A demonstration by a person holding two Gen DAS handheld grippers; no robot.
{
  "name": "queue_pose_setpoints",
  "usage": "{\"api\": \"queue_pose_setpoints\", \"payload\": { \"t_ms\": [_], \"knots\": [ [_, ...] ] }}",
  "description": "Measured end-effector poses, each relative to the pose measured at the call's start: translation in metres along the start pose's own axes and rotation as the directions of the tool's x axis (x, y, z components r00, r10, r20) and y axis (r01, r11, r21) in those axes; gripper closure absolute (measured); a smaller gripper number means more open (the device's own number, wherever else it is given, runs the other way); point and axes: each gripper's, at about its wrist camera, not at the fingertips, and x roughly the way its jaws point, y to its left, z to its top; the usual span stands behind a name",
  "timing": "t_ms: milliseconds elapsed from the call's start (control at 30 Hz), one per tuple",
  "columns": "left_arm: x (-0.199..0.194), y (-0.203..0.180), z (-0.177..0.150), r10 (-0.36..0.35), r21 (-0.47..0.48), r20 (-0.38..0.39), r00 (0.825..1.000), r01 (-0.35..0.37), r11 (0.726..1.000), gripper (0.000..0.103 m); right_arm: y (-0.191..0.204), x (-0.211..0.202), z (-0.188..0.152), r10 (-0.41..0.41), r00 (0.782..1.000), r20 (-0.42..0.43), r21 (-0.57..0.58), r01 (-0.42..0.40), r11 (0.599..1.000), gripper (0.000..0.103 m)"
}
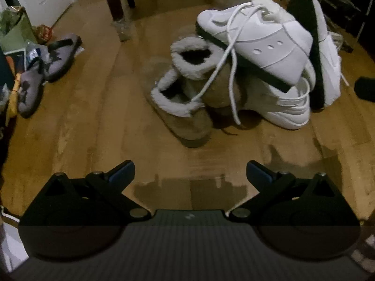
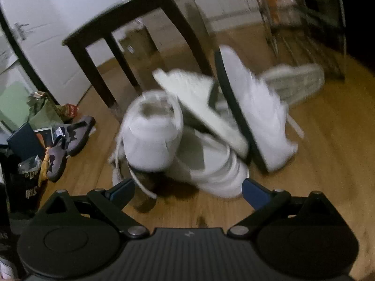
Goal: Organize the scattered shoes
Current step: 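Move the left tool into the pile and grasp the white lace-up sneaker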
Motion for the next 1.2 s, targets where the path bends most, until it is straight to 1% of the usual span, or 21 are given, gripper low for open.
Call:
{"api": "queue_pose_setpoints", "payload": {
  "t_ms": [33,100,167,200,300,400,433,500,533,600,700,767,800,867,933,1000,1033,1100,1133,1167,1200],
  "knots": [
    [-0.001,0.0,-0.001,-0.006,0.006,0.006,1.0,0.005,1.0,0.0,-0.002,-0.003,-0.003,-0.001,1.0,-0.001,-0.003,0.001,1.0,0.024],
    [0.0,0.0,-0.004,0.0,0.019,0.011,1.0,0.0,1.0,0.0,-0.01,-0.014,-0.015,0.088,0.996,0.008,0.038,-0.088,0.995,0.066],
    [0.001,-0.004,-0.007,-0.005,0.017,0.012,1.0,0.005,1.0,0.0,-0.017,-0.014,-0.023,0.135,0.99,-0.029,0.067,-0.133,0.989,0.064],
    [0.001,-0.004,-0.008,-0.014,0.01,0.012,1.0,0.013,1.0,0.0,-0.021,-0.014,-0.029,0.136,0.991,-0.012,0.076,-0.134,0.988,0.064],
    [-0.001,-0.004,-0.002,-0.037,-0.029,0.037,0.999,0.038,0.999,0.0,-0.019,-0.004,-0.042,0.081,0.997,0.008,0.019,-0.082,0.996,0.064],
    [-0.01,-0.009,0.018,-0.039,-0.031,0.108,0.993,0.042,0.999,0.0,-0.028,0.01,-0.046,0.07,0.998,-0.005,0.034,-0.07,0.997,0.053],
    [-0.013,-0.011,0.025,-0.039,-0.031,0.132,0.991,0.043,0.999,0.0,-0.03,0.013,-0.048,0.082,0.997,-0.007,0.05,-0.081,0.995,0.052],
    [-0.019,-0.023,0.031,0.033,0.058,0.239,0.97,-0.048,0.997,0.0,-0.037,0.02,-0.051,0.105,0.994,-0.024,0.077,-0.102,0.992,0.052],
    [-0.018,-0.029,0.033,0.066,0.115,0.264,0.962,-0.1,0.988,0.0,-0.04,0.023,-0.051,0.107,0.994,-0.031,0.078,-0.104,0.992,0.052],
    [-0.013,-0.042,0.037,0.129,0.228,0.313,0.941,-0.207,0.952,0.0,-0.042,0.025,-0.053,0.123,0.992,-0.029,0.05,-0.121,0.991,0.052],
    [-0.02,-0.031,0.058,0.062,0.149,0.28,0.958,-0.107,0.983,0.0,-0.044,0.015,-0.054,0.222,0.975,0.004,0.037,-0.222,0.974,0.052],
    [-0.033,-0.028,0.077,0.025,0.118,0.297,0.954,-0.062,0.991,0.0,-0.046,0.016,-0.051,0.278,0.96,0.023,0.038,-0.279,0.96,0.039],
    [-0.033,-0.03,0.083,0.011,0.14,0.294,0.956,-0.054,0.989,0.0,-0.047,0.017,-0.049,0.293,0.956,0.032,0.034,-0.294,0.955,0.031],
    [-0.032,-0.035,0.093,-0.014,0.198,0.281,0.96,-0.044,0.979,0.0,-0.048,0.021,-0.045,0.321,0.946,0.049,0.025,-0.323,0.946,0.031],
    [-0.028,-0.043,0.108,-0.028,0.307,0.267,0.963,-0.058,0.95,0.0,-0.05,0.025,-0.041,0.342,0.938,0.062,0.04,-0.345,0.938,0.031],
    [-0.029,-0.043,0.12,-0.049,0.319,0.269,0.962,-0.041,0.947,0.0,-0.053,0.03,-0.036,0.353,0.933,0.065,0.079,-0.358,0.93,0.031],
    [-0.029,-0.04,0.133,-0.074,0.28,0.257,0.964,-0.001,0.96,0.0,-0.055,0.032,-0.035,0.358,0.932,0.063,0.095,-0.363,0.927,0.031],
    [-0.03,-0.033,0.148,-0.127,0.209,0.264,0.956,0.072,0.975,0.0,-0.058,0.033,-0.034,0.353,0.933,0.068,0.106,-0.358,0.927,0.031],
    [-0.031,-0.032,0.154,-0.16,0.179,0.292,0.943,0.11,0.978,0.0,-0.059,0.034,-0.033,0.339,0.938,0.068,0.101,-0.345,0.933,0.031],
    [-0.03,-0.034,0.156,-0.169,0.168,0.315,0.934,0.12,0.978,0.0,-0.059,0.034,-0.034,0.332,0.941,0.071,0.103,-0.338,0.936,0.031],
    [-0.029,-0.036,0.155,-0.165,0.163,0.319,0.933,0.118,0.98,0.0,-0.06,0.033,-0.036,0.329,0.941,0.079,0.106,-0.336,0.936,0.031]
  ]
}}
